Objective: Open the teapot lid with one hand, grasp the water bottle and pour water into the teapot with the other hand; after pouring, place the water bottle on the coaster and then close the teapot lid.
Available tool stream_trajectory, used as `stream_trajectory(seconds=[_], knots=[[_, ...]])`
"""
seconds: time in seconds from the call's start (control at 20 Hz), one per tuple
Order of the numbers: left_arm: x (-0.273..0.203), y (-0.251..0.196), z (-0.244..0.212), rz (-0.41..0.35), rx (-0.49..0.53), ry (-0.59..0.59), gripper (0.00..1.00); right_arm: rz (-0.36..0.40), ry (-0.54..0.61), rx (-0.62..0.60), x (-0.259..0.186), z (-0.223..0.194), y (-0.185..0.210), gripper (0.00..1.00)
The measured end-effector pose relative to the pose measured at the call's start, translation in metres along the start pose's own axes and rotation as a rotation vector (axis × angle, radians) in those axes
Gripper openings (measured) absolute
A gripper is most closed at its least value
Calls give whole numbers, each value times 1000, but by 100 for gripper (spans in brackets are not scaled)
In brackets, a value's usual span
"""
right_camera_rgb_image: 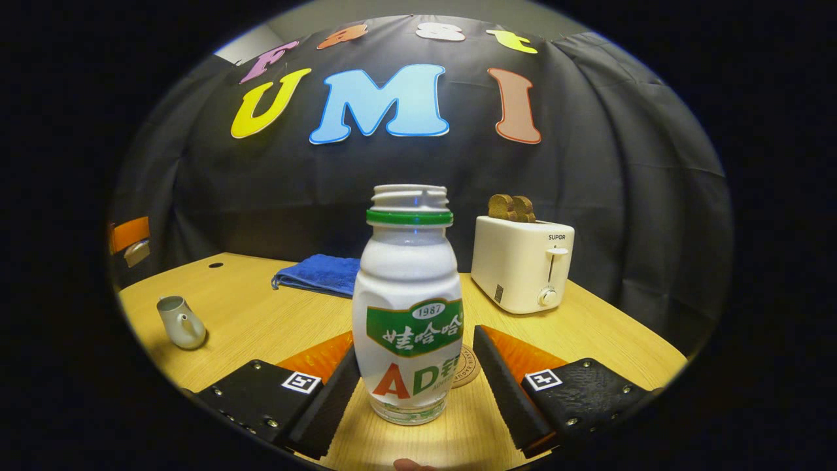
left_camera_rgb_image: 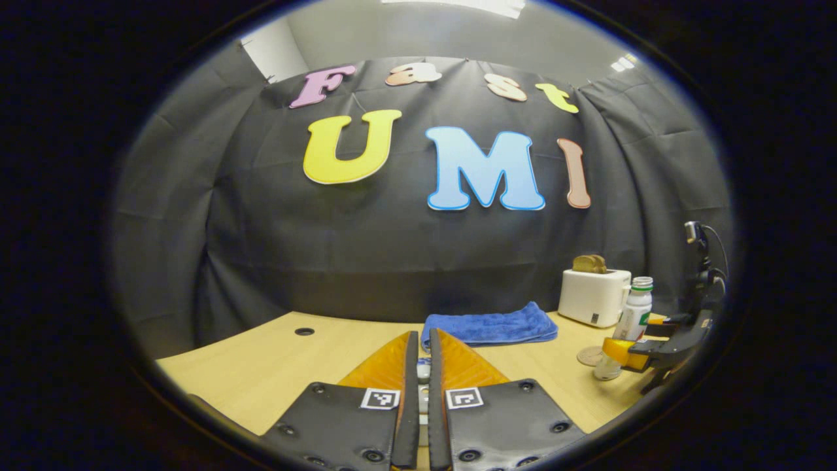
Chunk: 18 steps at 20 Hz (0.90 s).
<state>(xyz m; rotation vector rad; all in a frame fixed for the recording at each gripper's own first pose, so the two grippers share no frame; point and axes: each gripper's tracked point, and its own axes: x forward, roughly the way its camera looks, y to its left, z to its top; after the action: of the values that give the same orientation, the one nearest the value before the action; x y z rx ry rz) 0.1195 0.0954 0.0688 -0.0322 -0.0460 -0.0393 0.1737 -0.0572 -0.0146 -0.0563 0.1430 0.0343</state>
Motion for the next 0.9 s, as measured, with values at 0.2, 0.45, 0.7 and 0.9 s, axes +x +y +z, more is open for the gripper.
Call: stream_trajectory(seconds=[0.2, 0.45, 0.7, 0.9], knots=[[-5, 6, -1, 7, -11, 10, 16, 11, -8, 5, 4, 1, 4, 75], [-14, 9, 5, 6, -29, 3, 16, 0, 0, -88, -3, 6, 5, 70], [-39, 2, 8, -32, -66, -4, 12, -44, 25, -227, -14, 15, 2, 70], [-65, 1, 2, -47, -82, 2, 16, -33, 41, -325, -22, 17, 16, 70]])
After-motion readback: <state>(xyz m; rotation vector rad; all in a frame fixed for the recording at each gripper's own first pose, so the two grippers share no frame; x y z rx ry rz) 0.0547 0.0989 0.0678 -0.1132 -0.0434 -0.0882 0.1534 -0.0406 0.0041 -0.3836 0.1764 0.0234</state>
